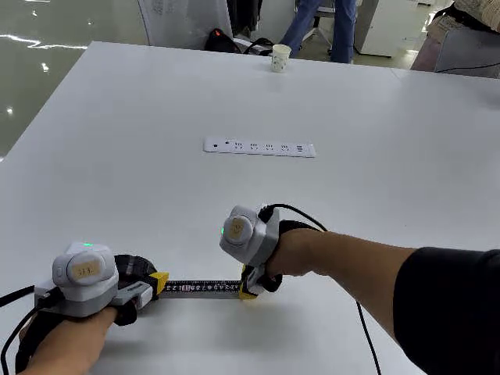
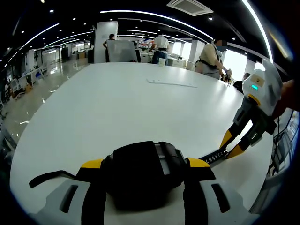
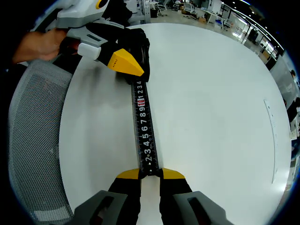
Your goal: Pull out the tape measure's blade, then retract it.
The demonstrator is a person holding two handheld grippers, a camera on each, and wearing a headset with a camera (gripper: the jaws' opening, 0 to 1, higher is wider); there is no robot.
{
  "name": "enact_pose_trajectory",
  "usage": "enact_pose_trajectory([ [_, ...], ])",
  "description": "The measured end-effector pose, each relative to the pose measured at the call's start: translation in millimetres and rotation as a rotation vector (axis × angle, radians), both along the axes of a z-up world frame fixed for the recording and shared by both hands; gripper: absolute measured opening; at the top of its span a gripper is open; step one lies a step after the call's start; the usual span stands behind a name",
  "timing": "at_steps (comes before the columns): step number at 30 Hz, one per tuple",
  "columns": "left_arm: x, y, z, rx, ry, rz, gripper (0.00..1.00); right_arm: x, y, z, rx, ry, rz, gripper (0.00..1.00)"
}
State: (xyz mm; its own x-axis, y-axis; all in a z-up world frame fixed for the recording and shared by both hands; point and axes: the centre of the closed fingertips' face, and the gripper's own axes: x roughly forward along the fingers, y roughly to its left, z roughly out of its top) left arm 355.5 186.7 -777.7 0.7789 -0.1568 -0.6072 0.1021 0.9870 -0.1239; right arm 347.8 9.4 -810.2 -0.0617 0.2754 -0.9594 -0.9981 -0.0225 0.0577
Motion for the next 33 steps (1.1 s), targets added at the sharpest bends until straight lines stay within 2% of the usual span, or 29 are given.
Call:
enact_pose_trajectory([
  [9,-1.4,-1.4,-1.3,-0.022,0.022,-0.012,0.62,-0.7,3.6,0.7,0.007,0.006,-0.001,0.11],
  [33,-7.6,-5.5,2.6,-0.058,0.033,-0.013,0.62,-2.0,13.4,0.5,0.022,0.01,0.003,0.11],
])
